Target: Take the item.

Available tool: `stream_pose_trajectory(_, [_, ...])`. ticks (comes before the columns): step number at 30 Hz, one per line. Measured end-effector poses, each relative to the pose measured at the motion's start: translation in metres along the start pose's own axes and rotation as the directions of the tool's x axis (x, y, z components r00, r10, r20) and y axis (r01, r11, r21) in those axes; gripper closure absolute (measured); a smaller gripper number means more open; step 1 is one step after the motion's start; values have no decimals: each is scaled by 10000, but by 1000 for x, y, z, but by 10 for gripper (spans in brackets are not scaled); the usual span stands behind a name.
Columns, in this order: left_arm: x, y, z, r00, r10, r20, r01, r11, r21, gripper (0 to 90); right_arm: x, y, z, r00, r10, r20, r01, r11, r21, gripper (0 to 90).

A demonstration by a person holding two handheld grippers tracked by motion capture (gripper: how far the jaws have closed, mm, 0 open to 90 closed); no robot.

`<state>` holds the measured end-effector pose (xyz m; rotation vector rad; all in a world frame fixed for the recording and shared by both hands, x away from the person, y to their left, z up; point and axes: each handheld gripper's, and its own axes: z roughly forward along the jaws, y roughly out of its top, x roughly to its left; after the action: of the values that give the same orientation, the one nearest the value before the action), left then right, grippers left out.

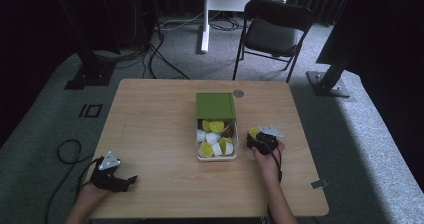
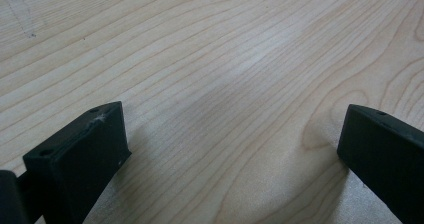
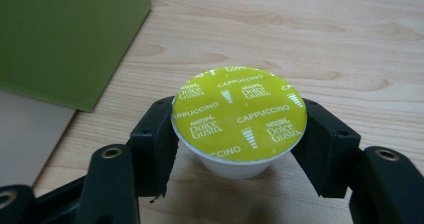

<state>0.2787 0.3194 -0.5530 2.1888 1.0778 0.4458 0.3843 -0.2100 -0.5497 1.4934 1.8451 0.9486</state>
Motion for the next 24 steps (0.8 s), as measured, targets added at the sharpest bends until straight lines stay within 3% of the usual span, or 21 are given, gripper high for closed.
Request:
stream_pose_trajectory(13, [0, 0, 0, 10000, -2, 0, 2, 10000, 0, 5, -6, 0, 7, 9999, 121, 37, -122, 9993, 354, 377])
stream_pose_trajectory(17, [0, 0, 0, 10000, 0, 0, 0, 10000, 0, 5, -8, 0, 9, 9996, -21, -289, 40, 9978, 659, 304])
stream_pose_trajectory(21, [0, 0, 0, 10000, 1, -1, -1, 10000, 1, 5, -10, 0, 7, 9992, 3, -403, 20, 9983, 576, 256])
stream_pose_trajectory(24, [0, 0, 0, 10000, 3, 0, -3, 10000, 1, 5, -11, 1, 3, 9988, 66, -492, -42, 9988, 488, 168])
